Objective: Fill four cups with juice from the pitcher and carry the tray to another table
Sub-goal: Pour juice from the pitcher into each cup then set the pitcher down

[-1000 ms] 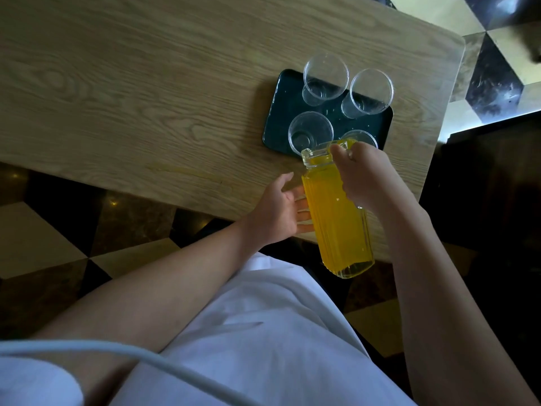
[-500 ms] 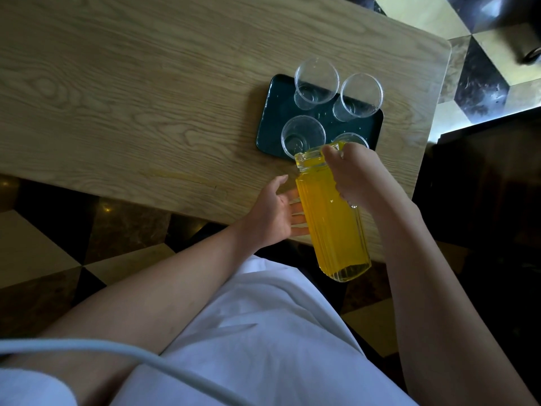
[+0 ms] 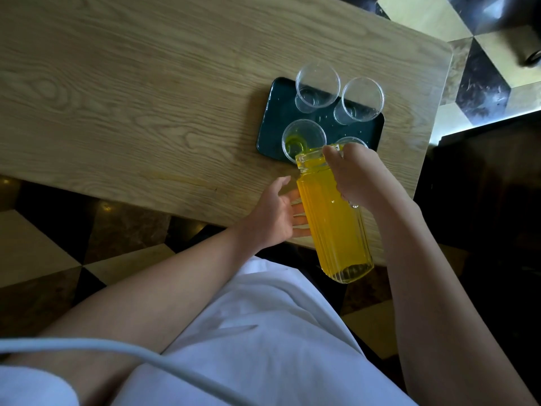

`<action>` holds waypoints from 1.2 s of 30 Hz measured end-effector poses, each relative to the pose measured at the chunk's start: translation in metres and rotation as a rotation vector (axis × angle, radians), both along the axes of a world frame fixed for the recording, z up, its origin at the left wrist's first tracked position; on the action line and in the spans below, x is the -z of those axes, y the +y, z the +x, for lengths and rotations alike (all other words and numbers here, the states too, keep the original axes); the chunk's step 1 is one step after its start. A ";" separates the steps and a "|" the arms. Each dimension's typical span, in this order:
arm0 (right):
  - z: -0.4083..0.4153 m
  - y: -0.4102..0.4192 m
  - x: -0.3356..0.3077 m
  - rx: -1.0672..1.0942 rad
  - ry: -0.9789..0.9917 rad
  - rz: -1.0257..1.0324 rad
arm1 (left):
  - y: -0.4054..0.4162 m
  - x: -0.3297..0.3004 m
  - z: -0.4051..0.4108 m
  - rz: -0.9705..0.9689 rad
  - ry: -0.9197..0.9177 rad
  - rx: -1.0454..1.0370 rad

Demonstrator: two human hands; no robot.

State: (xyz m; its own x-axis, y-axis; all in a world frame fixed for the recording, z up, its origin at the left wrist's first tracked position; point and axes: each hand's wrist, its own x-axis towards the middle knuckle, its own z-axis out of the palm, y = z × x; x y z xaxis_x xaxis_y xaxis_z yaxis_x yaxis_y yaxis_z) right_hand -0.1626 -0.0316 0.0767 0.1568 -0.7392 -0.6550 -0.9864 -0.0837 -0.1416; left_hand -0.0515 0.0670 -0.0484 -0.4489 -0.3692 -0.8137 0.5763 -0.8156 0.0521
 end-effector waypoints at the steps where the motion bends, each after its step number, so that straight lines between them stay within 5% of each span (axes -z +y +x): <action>1: 0.001 -0.001 0.000 -0.001 0.006 -0.006 | -0.001 0.000 0.000 0.001 -0.002 -0.001; 14: -0.001 -0.007 0.001 -0.161 0.065 0.016 | -0.002 -0.001 -0.001 -0.012 0.005 0.013; 36: 0.007 -0.008 -0.003 0.144 -0.051 0.060 | -0.002 -0.002 0.001 -0.014 -0.006 0.007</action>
State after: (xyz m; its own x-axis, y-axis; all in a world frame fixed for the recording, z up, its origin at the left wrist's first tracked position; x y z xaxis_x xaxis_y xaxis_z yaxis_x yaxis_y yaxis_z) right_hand -0.1552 -0.0392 0.0798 0.0865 -0.7163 -0.6924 -0.9790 0.0677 -0.1924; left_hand -0.0505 0.0647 -0.0462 -0.4466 -0.3776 -0.8112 0.5706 -0.8185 0.0669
